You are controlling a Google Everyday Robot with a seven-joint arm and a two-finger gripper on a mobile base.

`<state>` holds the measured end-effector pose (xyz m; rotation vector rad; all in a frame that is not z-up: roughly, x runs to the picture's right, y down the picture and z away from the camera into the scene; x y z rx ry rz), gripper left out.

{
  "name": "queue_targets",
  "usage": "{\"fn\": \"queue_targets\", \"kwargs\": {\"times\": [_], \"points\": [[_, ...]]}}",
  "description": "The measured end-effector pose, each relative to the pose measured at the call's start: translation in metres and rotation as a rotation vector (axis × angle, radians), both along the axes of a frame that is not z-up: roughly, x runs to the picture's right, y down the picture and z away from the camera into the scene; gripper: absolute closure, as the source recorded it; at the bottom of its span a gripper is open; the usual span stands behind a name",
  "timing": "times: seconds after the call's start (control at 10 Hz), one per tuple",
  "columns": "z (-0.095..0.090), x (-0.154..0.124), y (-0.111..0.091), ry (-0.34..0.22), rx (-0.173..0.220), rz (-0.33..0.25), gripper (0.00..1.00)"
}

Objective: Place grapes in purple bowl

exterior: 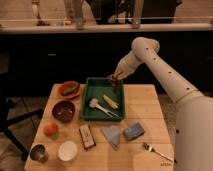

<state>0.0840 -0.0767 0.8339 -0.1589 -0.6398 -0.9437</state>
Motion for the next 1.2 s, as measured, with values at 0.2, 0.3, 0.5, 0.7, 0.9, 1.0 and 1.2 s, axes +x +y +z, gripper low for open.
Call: {"fn": "queue_targets", "kwargs": {"times": [0.2,0.3,0.5,0.7,0.9,1.0,1.2], "points": [[0.000,0.000,-0.001,-0.004,-0.001,-0.001,1.00],[0.001,-0.001,-0.003,-0.015,0.002,-0.013,1.00],[0.002,-0.029,-0.011,-0.072,0.017,-0.071,1.00],[-0.001,-0.072,-0.017,-0.134,0.033,-0.137,1.00],[-0.008,-0.116,-0.022,-0.212,0.050,-0.213,1.00],[-0.013,-0.130,-0.022,-0.246,0.053,-0.243,1.00],[-0.024,-0.162,-0.015,-0.334,0.049,-0.317,1.00]]}}
